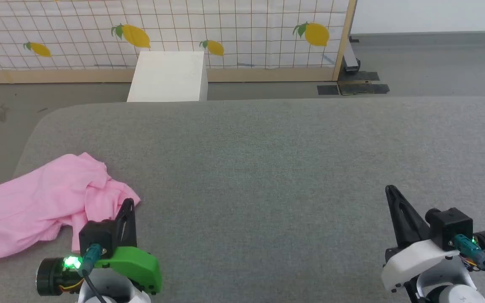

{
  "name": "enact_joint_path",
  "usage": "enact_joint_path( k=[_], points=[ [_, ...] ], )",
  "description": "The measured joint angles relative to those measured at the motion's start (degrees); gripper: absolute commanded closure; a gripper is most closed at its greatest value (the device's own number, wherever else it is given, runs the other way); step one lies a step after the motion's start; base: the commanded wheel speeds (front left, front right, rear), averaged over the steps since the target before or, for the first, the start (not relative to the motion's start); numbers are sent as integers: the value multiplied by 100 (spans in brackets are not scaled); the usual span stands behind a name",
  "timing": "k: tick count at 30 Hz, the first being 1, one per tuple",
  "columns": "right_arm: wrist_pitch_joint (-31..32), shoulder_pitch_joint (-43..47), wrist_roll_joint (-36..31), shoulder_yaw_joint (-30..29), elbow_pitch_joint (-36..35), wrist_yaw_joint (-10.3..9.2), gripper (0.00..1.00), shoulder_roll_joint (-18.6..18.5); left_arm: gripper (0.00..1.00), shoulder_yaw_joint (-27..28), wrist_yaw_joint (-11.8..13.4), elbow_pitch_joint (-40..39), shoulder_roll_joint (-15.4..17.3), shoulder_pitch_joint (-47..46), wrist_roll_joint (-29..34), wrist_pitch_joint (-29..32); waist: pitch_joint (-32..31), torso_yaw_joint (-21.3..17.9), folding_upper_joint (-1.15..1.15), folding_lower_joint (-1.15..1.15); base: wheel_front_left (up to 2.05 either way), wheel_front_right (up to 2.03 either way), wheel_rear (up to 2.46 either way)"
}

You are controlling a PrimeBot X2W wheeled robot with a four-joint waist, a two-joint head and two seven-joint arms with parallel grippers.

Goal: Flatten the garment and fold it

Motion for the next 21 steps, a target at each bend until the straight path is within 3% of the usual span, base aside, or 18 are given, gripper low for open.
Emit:
enact_joint_path(
  k=[21],
  points=[
    [0,1,2,-2,0,1,100,-2,100,-3,0,1,0,4,-8,0,0,0,0,0,0,0,0]
  ],
)
